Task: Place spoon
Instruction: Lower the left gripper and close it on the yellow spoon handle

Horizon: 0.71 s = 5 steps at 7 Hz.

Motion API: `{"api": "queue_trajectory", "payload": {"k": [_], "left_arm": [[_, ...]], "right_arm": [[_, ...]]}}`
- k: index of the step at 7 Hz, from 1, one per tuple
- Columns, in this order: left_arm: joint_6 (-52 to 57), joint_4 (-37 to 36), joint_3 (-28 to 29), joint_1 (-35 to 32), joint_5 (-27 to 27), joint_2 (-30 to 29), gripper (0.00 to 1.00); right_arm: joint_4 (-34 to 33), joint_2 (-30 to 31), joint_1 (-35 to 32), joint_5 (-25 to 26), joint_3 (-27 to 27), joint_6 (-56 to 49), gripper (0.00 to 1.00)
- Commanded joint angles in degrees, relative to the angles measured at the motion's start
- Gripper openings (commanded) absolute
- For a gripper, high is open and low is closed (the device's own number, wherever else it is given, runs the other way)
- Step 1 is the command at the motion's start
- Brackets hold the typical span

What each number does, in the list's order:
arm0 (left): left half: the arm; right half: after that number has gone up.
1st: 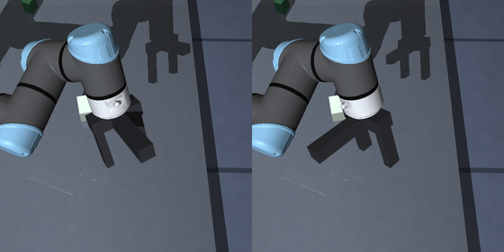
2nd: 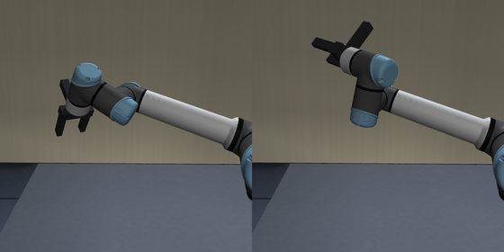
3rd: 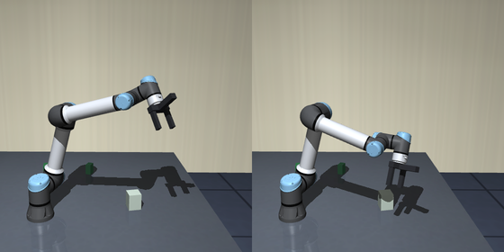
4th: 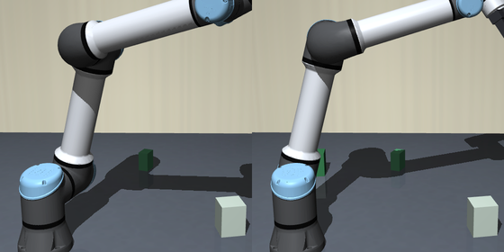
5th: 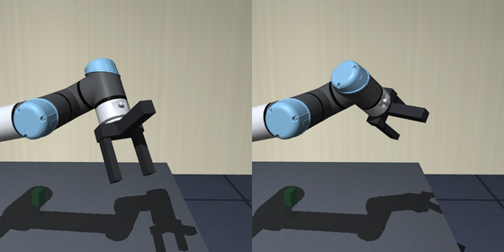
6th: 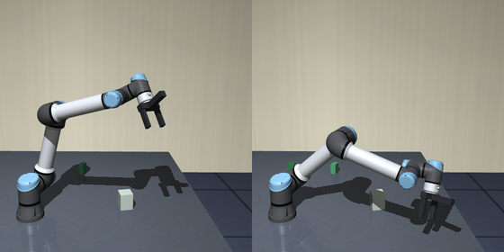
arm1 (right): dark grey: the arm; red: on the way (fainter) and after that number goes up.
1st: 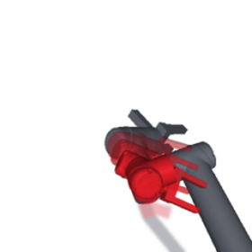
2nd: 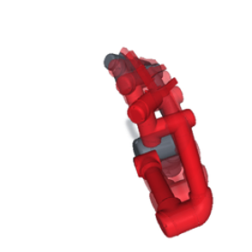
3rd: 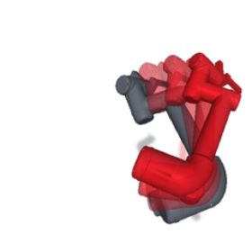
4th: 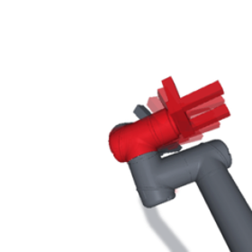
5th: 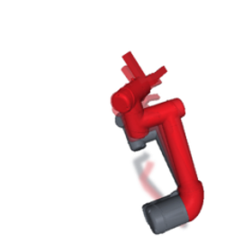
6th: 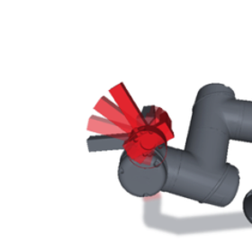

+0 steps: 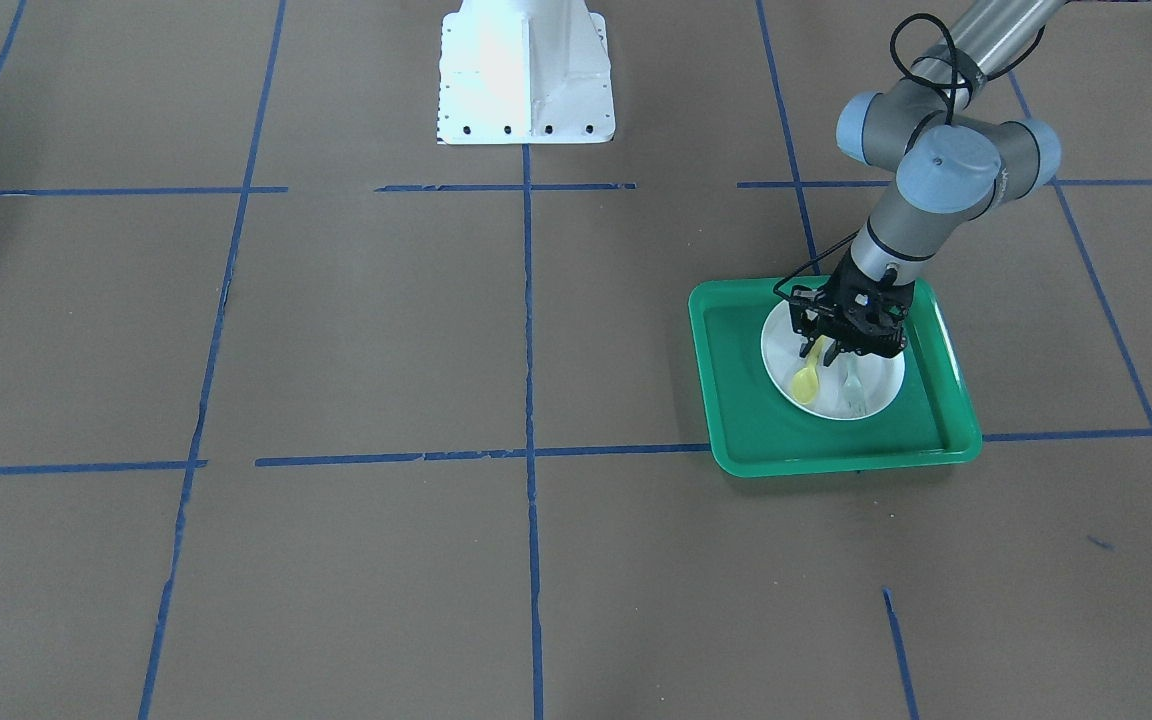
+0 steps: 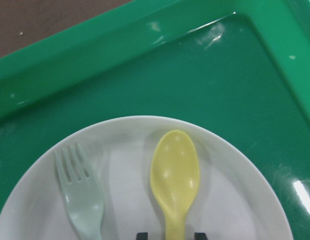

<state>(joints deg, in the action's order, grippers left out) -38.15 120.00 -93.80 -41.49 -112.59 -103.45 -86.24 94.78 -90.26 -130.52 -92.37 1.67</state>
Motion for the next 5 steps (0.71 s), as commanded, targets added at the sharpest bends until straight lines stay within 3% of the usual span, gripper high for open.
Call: {"api": "queue_trajectory", "payload": {"k": [1,3,4,5], "left_arm": [[0.0,0.0,0.4,0.0,-0.1,0.0,0.39],[0.1,0.0,0.4,0.0,-0.1,-0.1,0.39],[0.1,0.0,0.3,0.0,-0.2,-0.1,0.34],[0.1,-0.3,0.1,0.0,-0.3,-0.1,0.18]], "right_arm": [[0.0,0.0,0.0,0.0,0.0,0.0,1.0],[-0.1,0.1,0.0,0.0,0.0,0.0,1.0],[0.0,0.1,0.0,0.0,0.0,0.0,1.0],[0.0,0.1,0.0,0.0,0.0,0.0,1.0]]}}
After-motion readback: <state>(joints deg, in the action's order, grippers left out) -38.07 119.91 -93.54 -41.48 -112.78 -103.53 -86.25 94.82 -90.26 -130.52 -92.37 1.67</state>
